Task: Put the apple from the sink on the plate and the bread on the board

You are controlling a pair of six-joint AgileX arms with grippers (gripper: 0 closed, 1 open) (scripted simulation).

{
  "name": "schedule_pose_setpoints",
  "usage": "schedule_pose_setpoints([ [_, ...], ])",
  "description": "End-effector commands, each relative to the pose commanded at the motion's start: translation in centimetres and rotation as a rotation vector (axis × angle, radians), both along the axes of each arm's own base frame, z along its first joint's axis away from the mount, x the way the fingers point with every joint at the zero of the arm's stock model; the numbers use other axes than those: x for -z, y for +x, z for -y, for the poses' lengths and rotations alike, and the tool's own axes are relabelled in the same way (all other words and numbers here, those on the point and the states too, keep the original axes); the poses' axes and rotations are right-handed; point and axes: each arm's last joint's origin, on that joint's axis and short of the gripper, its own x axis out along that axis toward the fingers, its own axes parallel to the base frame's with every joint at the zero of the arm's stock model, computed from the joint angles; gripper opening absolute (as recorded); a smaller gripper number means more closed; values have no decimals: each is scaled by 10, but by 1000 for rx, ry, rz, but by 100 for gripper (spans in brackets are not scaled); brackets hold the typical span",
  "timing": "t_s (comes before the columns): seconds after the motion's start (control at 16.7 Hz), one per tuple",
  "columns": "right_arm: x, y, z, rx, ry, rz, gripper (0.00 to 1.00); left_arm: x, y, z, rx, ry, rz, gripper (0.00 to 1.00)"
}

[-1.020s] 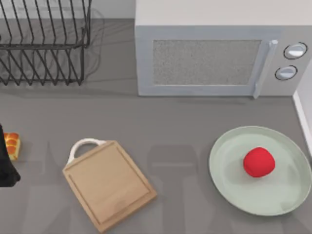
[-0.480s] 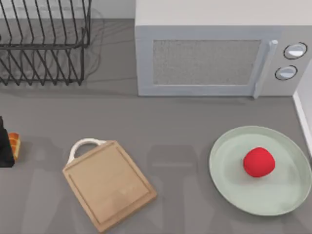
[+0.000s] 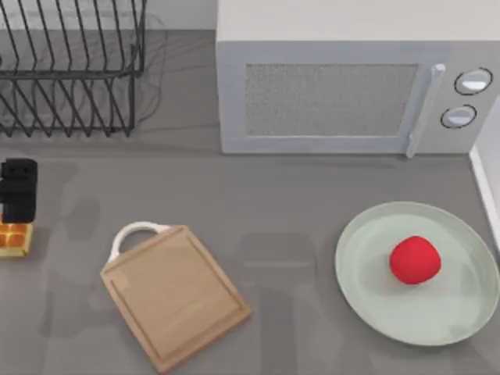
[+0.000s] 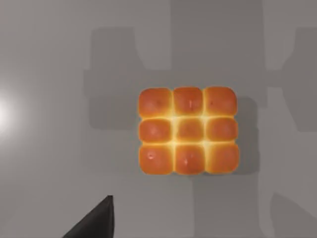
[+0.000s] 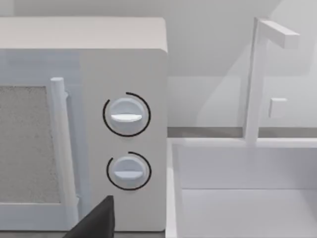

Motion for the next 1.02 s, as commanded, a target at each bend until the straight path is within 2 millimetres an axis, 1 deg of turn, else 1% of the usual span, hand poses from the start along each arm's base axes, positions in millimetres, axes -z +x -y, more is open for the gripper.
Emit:
schedule_pose_setpoints([
  [0.12, 0, 0, 0, 0, 0, 0, 100, 10, 28, -4, -4, -4, -147, 100],
  [0.24, 0, 0, 0, 0, 0, 0, 100, 21, 52, -8, -9, -9, -264, 100],
  [0.36, 0, 0, 0, 0, 0, 0, 100, 31, 71, -12, -13, -14, -353, 100],
  [0.48, 0, 0, 0, 0, 0, 0, 100, 41, 85, -15, -17, -19, -418, 100],
  [0.66, 0, 0, 0, 0, 0, 0, 100, 49, 96, -18, -21, -23, -464, 100],
  [1.02, 0, 0, 0, 0, 0, 0, 100, 50, 96, -16, -17, -22, -464, 100],
])
